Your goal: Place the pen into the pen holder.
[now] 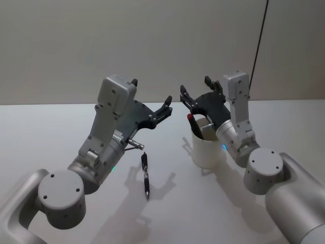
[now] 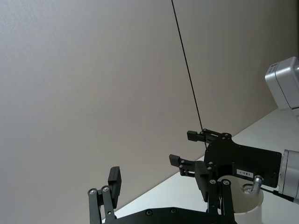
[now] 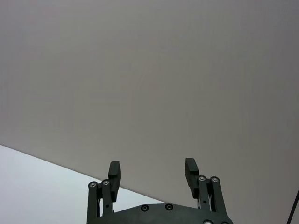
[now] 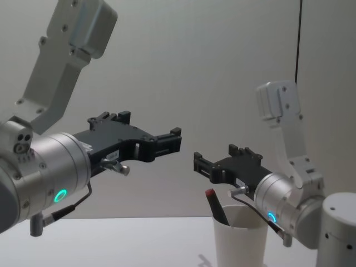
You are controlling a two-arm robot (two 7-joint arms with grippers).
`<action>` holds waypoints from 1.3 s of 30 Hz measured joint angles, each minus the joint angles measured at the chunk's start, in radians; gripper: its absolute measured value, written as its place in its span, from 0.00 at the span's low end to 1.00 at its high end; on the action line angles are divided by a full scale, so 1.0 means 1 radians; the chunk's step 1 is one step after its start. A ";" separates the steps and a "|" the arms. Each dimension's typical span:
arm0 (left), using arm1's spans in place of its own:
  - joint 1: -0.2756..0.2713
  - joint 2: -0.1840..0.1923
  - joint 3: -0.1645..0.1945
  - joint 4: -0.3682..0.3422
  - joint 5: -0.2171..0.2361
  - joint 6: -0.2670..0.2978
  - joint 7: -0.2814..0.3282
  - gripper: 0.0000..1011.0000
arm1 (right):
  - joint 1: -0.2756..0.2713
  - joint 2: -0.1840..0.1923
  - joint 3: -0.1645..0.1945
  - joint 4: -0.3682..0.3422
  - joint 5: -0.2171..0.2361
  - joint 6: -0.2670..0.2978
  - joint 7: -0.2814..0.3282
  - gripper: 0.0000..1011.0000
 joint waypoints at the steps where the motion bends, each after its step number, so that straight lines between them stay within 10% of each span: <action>1: 0.000 0.000 0.000 0.000 0.000 0.000 0.000 0.99 | 0.000 0.000 0.000 0.000 0.000 0.000 0.000 0.84; 19: 0.000 0.000 0.000 0.000 0.000 0.000 0.000 0.99 | -0.029 0.011 0.009 -0.056 0.011 0.009 0.007 0.99; 39: 0.000 0.000 0.000 0.000 0.000 0.000 0.000 0.99 | -0.202 0.095 0.060 -0.369 0.044 0.102 -0.037 0.99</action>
